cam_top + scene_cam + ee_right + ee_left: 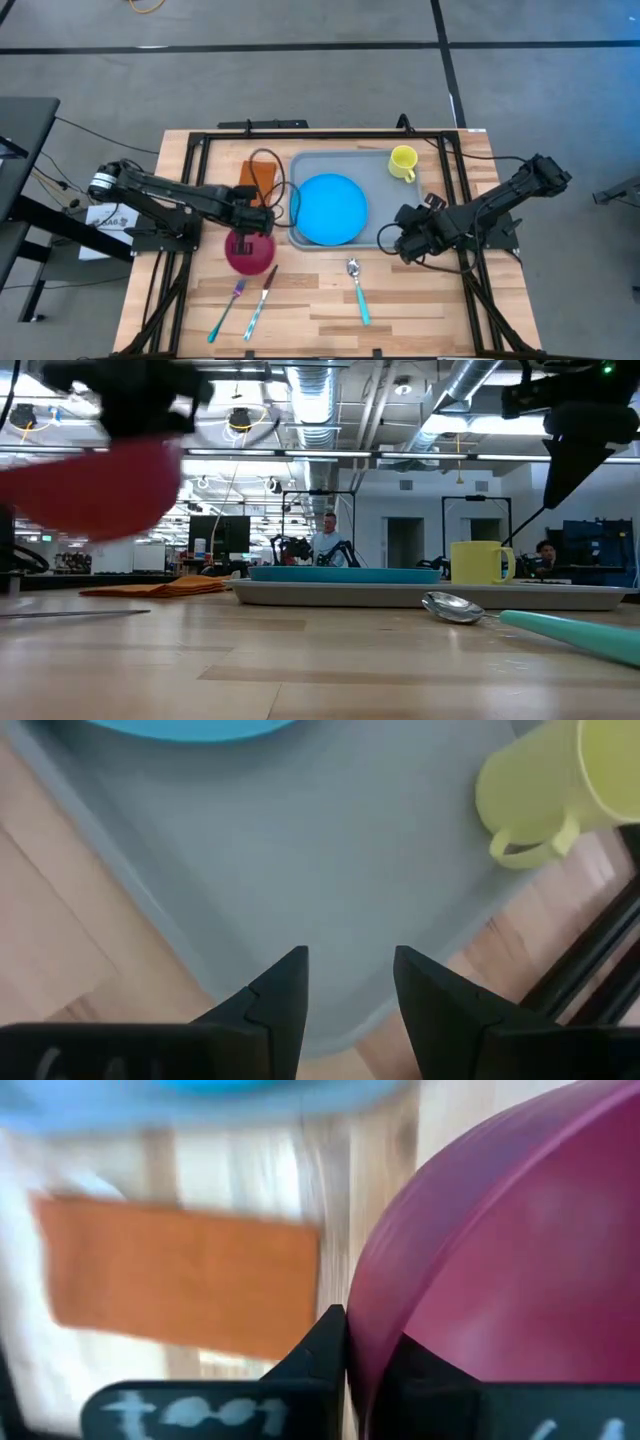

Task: Set up tray
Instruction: Stack the red bowl on top of the blue plate, then put the orange napkin on top of the gray tray to the right of the blue plate

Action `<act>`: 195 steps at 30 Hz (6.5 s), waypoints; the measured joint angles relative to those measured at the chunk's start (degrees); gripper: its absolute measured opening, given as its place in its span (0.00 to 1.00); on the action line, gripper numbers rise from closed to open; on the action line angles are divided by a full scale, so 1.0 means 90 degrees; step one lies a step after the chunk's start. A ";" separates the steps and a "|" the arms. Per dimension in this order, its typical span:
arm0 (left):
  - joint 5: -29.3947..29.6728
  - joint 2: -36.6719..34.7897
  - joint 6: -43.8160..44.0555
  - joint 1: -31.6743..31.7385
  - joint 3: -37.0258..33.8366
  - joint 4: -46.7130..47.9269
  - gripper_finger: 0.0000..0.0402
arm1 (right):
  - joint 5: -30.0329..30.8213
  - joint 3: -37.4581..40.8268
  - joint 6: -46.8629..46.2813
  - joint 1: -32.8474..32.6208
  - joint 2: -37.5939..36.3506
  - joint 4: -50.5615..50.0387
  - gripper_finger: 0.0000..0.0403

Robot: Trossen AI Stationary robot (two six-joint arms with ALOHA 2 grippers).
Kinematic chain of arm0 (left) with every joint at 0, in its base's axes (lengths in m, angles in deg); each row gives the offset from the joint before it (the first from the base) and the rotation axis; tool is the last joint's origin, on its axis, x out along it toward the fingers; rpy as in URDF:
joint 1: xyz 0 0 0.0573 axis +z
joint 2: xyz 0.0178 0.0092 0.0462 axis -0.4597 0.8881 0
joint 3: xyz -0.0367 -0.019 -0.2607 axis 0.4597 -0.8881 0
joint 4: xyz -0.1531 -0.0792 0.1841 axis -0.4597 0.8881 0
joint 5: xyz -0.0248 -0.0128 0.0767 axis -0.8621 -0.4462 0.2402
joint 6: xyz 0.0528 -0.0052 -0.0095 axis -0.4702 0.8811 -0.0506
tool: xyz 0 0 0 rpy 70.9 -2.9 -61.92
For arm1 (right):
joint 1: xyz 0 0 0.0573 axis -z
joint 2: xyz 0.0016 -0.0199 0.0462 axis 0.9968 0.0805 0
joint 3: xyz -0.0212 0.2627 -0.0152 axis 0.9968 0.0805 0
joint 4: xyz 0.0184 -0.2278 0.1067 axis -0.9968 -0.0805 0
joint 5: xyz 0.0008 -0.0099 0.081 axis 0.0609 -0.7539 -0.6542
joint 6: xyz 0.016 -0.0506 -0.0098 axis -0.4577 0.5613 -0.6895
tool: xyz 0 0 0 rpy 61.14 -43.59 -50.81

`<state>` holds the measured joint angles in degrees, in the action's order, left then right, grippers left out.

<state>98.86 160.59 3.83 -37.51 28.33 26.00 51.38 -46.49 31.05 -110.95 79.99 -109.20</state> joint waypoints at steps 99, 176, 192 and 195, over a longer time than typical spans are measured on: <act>-0.0940 0.4602 -0.1497 0.2846 0.3957 -0.2448 0.17 | 0.0520 0.0025 -0.0106 -0.0483 -0.0002 -0.0044 0.34; 0.1052 -0.0900 0.1014 -0.0205 -0.3805 -0.4863 0.33 | 0.0476 0.0039 -0.1514 -0.1446 0.0002 0.1834 0.34; 0.1262 0.0403 0.1810 0.0220 -0.3780 -0.5092 0.43 | 0.0664 0.0039 0.0053 -0.0948 0.0002 0.2460 0.34; 0.1416 0.0393 0.1851 0.0246 -0.3788 -0.5149 0.43 | 0.0663 0.0039 0.0056 -0.0880 0.0002 0.2466 0.34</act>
<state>111.60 164.13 20.49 -35.29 -5.76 -20.34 57.35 -46.14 31.55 -118.87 80.01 -87.00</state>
